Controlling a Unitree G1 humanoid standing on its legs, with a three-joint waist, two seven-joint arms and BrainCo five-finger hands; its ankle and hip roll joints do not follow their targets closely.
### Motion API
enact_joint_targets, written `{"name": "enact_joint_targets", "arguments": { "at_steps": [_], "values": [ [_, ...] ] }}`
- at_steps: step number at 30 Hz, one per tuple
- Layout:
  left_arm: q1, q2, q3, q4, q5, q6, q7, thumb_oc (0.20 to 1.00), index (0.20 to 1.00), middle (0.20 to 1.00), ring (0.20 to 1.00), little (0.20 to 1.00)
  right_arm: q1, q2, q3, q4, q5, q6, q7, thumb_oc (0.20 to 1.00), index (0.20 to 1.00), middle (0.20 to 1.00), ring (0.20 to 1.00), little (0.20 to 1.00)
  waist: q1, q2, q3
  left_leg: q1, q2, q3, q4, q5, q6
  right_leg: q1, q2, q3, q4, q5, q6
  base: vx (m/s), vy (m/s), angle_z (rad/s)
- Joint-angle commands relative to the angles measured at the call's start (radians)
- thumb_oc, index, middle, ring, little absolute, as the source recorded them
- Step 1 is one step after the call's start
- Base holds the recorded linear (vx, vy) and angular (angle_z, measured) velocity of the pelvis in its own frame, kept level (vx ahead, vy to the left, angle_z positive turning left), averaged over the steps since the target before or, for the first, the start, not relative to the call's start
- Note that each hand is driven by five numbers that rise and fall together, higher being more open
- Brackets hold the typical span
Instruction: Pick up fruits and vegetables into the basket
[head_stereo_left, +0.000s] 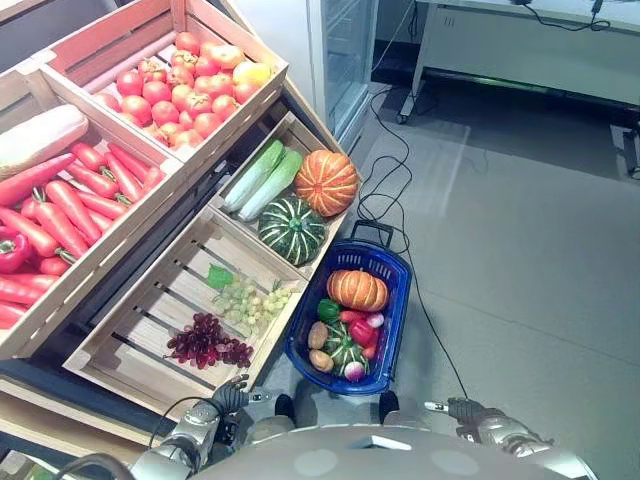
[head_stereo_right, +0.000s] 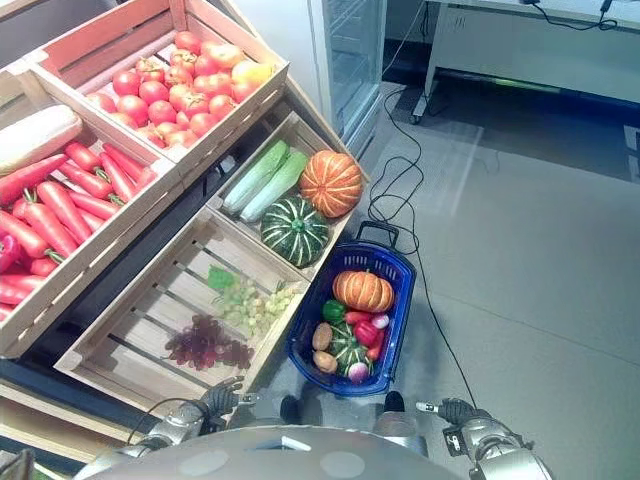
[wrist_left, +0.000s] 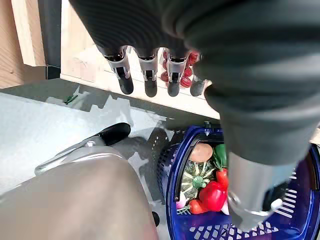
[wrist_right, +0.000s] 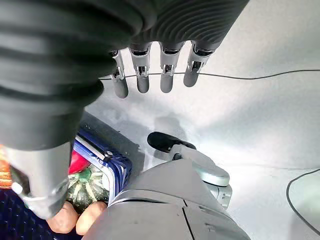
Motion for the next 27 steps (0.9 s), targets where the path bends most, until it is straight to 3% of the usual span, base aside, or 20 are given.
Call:
{"name": "enact_joint_targets", "arguments": {
  "at_steps": [1,27],
  "values": [
    [-0.071,0.013,-0.001,0.069,0.038,0.002,0.013,1.0,1.0,1.0,1.0,1.0,-0.054,0.026,0.002,0.052,0.016,-0.006,-0.004,1.0,1.0,1.0,1.0,1.0,-0.003,-0.03,0.044,0.033,-0.029,-0.011,0.007,-0.098,0.029,0.046,-0.034,-0.032,0.014,-0.061,0.026,0.3,0.025,-0.12],
    [-0.066,0.014,0.018,0.086,0.028,0.016,-0.001,1.0,1.0,1.0,1.0,1.0,-0.044,0.024,0.0,0.059,0.019,-0.009,-0.005,1.0,1.0,1.0,1.0,1.0,0.0,-0.038,0.032,0.048,-0.027,-0.015,0.007,-0.104,0.03,0.062,-0.028,-0.03,0.011,-0.064,0.025,0.0,0.0,0.0]
  ]
}}
